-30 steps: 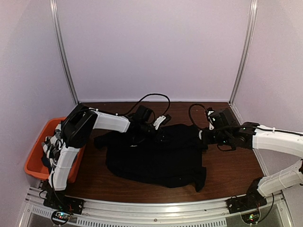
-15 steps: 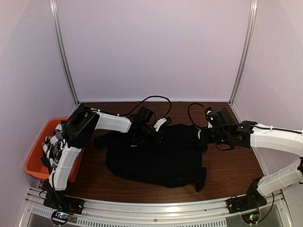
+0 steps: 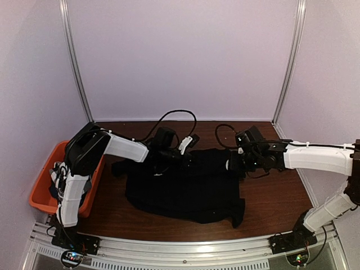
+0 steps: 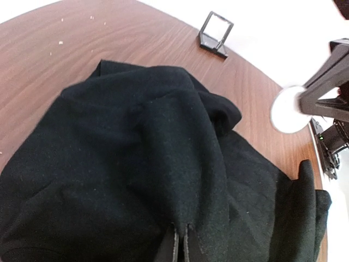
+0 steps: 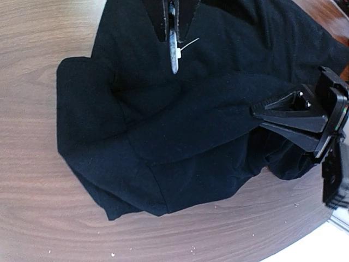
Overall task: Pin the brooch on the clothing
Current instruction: Pick up the clothing with brooches at the center of the board.
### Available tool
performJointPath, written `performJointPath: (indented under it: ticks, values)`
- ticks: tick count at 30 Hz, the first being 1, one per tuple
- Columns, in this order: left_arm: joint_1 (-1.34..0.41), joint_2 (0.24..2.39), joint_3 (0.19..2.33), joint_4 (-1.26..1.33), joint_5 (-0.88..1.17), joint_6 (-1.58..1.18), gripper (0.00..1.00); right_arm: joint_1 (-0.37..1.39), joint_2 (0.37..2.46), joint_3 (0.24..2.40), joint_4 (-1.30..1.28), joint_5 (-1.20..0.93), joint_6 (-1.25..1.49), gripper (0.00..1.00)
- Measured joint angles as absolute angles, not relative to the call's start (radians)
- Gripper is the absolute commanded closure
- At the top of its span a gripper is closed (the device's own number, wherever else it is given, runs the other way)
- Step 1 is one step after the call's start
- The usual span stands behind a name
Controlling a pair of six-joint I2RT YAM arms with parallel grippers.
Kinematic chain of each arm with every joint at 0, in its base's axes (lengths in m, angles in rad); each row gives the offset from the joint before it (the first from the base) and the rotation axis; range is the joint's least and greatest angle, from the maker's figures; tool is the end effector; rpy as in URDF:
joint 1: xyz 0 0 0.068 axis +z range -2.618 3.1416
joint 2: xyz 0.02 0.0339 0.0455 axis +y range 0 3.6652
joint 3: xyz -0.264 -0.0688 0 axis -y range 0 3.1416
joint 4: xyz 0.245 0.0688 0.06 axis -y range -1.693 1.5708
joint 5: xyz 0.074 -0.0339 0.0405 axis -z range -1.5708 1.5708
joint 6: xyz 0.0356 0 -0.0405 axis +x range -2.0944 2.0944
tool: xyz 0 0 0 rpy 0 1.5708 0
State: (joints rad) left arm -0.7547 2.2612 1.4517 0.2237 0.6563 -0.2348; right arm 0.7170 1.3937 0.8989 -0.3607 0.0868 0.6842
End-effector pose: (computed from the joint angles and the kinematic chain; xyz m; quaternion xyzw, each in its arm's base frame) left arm 0.3390 -0.3486 0.1246 0.3617 0.7669 -0.4625 0.2591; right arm 0.2202 0.1878 0.2272 -0.0002 0.9360 0.1944 0.2936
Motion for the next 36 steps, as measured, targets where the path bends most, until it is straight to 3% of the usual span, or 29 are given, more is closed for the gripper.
performJointPath:
  ticks: [14, 24, 36]
  values:
    - [-0.801, 2.196, 1.28, 0.384, 0.621, -0.241, 0.96, 0.701, 1.528, 1.075, -0.382, -0.146, 0.872, 1.0]
    - [-0.847, 2.059, 1.194, 0.43, 0.529, -0.171, 0.94, 0.701, 1.583, 1.077, -0.395, -0.22, 0.944, 1.0]
    - [-0.91, 2.045, 1.148, 0.422, 0.401, -0.029, 0.94, 0.677, 1.597, 1.069, -0.369, -0.298, 0.994, 1.0]
